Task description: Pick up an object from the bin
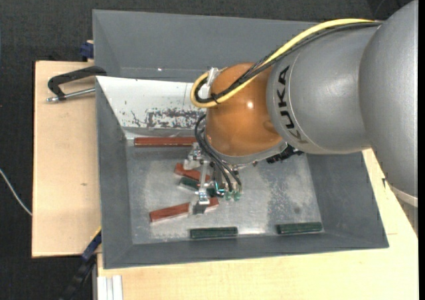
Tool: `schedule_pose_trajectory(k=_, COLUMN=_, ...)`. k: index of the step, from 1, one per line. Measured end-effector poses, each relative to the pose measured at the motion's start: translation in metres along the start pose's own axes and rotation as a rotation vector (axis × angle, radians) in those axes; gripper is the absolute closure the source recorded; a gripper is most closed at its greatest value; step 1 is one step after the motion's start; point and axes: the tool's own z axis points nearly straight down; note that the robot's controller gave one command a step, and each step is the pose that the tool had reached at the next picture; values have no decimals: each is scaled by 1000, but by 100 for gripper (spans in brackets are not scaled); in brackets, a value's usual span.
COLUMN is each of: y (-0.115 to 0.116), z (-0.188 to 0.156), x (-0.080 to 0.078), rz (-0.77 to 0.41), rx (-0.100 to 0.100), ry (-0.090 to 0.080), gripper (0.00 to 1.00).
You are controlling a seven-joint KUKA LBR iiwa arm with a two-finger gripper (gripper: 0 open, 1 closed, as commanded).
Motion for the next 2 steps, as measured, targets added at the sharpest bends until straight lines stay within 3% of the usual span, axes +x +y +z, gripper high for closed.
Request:
schedule_pose_trajectory(k=1, y=11, z=64, x=15, rz=-72, rx=-5, ry=-5, gripper=100)
schedule_pose_trajectory(k=2, y=11, z=64, x=15, rz=-73, rx=-5, ry=-5, gripper=100)
